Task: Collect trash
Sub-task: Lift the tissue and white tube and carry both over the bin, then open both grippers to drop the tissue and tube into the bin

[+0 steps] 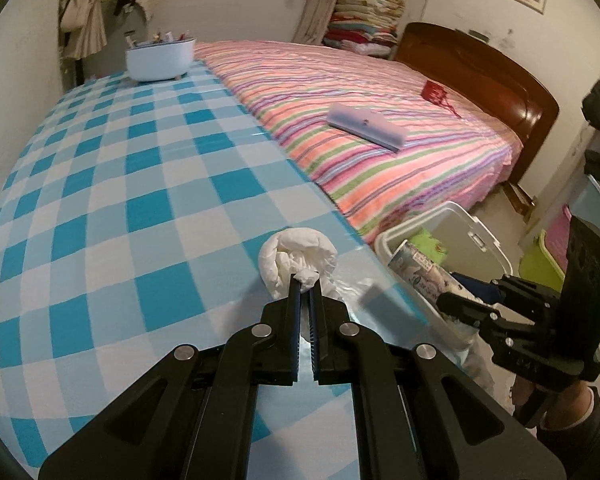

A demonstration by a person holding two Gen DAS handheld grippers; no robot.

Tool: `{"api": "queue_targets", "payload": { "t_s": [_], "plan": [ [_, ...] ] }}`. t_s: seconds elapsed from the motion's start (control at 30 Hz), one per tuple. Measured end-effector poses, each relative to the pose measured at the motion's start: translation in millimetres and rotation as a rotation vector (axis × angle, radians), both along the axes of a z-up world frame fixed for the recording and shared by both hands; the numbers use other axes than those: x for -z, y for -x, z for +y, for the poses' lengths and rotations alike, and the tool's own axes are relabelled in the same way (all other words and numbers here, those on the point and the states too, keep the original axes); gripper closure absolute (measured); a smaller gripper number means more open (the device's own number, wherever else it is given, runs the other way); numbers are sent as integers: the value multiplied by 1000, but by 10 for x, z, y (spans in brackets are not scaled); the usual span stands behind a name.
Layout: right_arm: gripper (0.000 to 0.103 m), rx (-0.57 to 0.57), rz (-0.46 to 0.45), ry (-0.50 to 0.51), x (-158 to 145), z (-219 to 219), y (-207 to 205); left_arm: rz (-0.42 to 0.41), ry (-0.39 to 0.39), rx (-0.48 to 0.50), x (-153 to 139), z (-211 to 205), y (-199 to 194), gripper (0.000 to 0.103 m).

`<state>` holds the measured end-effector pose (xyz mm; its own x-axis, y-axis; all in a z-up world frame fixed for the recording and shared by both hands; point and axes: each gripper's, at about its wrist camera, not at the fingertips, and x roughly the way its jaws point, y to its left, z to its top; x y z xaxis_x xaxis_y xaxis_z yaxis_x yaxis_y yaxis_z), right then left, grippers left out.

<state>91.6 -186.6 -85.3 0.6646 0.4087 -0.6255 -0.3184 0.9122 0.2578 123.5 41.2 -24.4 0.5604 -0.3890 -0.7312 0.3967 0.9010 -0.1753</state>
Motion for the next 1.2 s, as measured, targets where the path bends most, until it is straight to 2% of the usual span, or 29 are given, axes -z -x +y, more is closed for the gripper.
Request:
{"api": "queue_targets", "payload": {
  "t_s": [0.67,1.0,1.03,1.1,1.17,1.2],
  "plan": [
    [75,219,-33,-39,-52,-854,285,-10,-15,139,9,-791,71,99],
    [74,339,-69,-30,-99,-1224,255,-14,-4,219,-25,-1251,94,99],
    [73,342,-65,-36,-98,-1248,239,-14,-3,226,-15,-1288,94,99],
    [62,374,-76,-47,-111,-1314,227,-13,-3,237,-6,-1353,95,99],
    [38,395,-98,-71,-123,-1365,250,-12,-3,252,8,-1415,85,99],
    [36,402,-105,-78,-121,-1389,257,-11,-3,256,20,-1438,78,99]
  ]
}}
